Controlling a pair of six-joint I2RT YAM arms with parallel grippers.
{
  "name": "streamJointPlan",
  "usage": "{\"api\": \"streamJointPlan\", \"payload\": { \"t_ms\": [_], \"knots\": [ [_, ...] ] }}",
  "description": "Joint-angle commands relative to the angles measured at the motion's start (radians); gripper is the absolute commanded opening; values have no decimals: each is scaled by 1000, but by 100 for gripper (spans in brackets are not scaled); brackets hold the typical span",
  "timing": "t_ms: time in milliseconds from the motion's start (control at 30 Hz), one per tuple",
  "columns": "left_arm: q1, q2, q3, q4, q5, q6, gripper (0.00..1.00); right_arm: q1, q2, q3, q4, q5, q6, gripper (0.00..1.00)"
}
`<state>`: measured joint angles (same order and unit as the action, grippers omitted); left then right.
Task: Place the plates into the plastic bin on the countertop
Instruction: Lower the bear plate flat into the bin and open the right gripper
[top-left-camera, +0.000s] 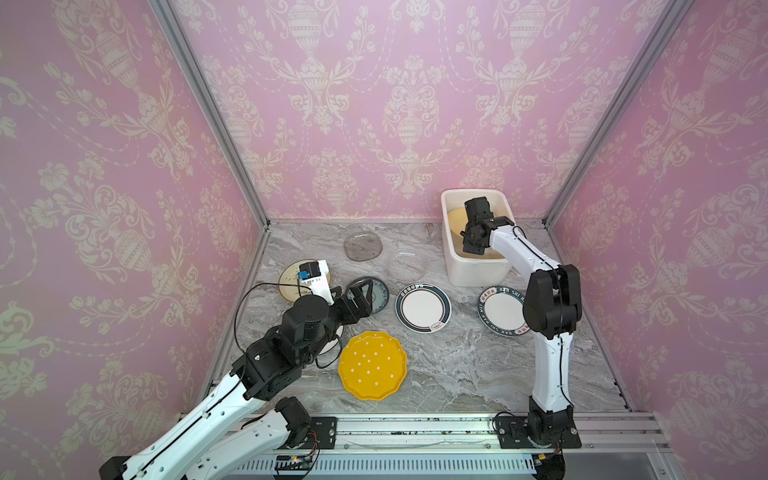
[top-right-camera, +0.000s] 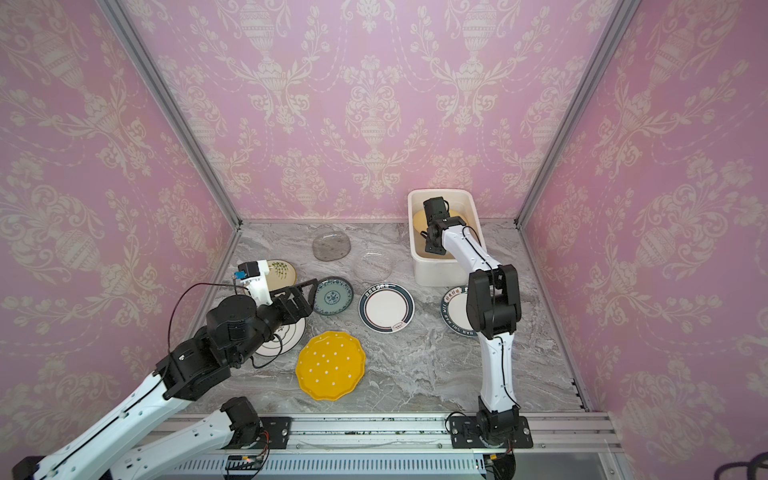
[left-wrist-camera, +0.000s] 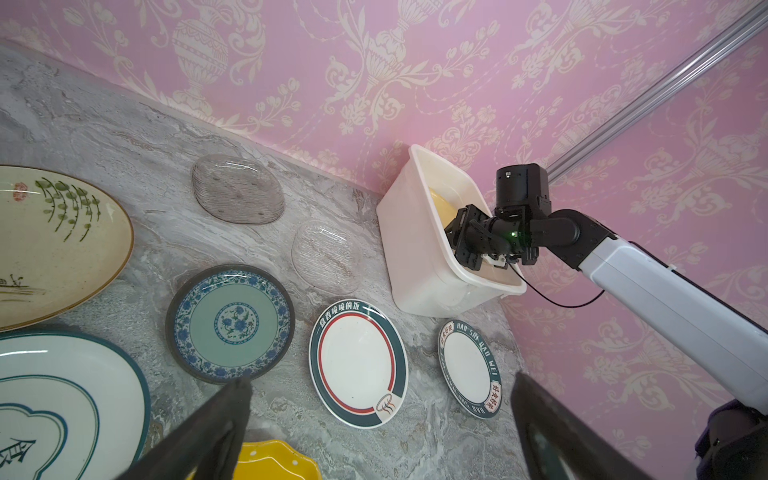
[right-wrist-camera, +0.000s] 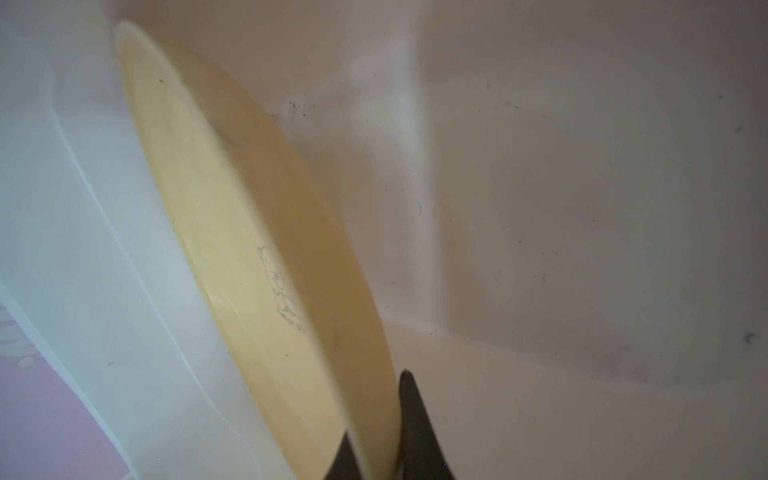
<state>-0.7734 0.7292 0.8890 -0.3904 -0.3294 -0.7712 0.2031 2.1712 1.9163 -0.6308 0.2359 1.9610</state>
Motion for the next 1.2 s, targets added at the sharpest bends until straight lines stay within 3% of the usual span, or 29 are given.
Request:
{"api": "streamJointPlan", "payload": {
  "t_ms": [0,300,400,700,833,1033,1167],
  "knots": [
    [21,7,-16,-13,-12,23,99,-4,36,59,-52,11,-37,0],
    [82,35,-24,-4,52,21,99,-8,107,104,-86,-9,-70,0],
    [97,38,-24,-7,63,24,99,-12,123,109,-86,-20,-81,5],
    [121,46,-8,-20,67,28,99,-25,132,101,-82,-50,-117,47],
    [127,50,13,-39,54,35,99,-31,122,123,-112,-68,-158,76],
    [132,53,63,-93,20,37,99,-37,141,234,-235,-112,-243,93],
    [133,55,102,-134,16,37,99,-42,173,345,-363,-120,-296,98]
  ]
}}
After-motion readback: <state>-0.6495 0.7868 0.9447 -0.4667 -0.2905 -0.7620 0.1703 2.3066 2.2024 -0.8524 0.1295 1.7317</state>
